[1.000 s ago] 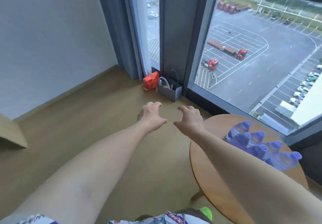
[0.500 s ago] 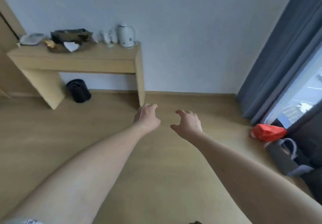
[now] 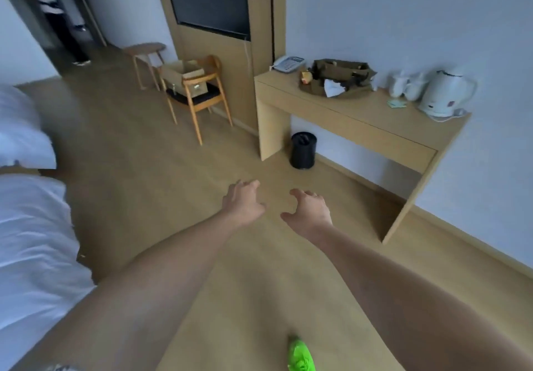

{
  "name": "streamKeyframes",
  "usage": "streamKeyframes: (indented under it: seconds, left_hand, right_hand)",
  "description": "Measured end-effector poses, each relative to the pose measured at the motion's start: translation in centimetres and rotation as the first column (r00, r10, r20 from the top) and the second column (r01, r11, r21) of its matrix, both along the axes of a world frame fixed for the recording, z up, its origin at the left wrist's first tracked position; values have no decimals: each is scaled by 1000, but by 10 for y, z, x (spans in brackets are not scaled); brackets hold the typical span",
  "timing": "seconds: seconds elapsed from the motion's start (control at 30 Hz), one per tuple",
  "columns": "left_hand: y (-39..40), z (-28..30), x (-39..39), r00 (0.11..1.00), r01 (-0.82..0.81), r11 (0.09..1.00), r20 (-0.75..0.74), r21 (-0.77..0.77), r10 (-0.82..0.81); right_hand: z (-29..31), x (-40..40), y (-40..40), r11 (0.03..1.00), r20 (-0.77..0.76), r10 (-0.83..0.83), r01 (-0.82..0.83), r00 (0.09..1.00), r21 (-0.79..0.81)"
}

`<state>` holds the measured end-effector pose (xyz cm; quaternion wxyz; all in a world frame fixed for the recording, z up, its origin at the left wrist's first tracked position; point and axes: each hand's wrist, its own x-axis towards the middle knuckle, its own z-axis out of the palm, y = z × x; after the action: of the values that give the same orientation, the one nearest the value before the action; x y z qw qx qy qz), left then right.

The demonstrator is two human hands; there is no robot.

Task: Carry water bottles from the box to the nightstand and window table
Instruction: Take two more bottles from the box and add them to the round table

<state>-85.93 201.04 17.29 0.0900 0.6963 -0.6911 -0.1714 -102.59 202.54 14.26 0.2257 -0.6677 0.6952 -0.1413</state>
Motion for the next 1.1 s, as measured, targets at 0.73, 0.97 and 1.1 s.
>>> streamKeyframes:
  seconds: [0.73,0.97,1.1]
  left_hand:
    - [-380,66,302,920,-391,901,-43,-187,390]
    - [-522,86,395,930,-366,907,-115,-206,349]
    - [-592,74,439,933,-357,918,-109,-173,342]
  right_hand:
    - [81,294,-450,886,-59,445,-448,894,-115]
    - [110,386,-586,899,-94,411,-420,907,-120]
    - [103,429,-657,904,-79,406,-413,910,-112]
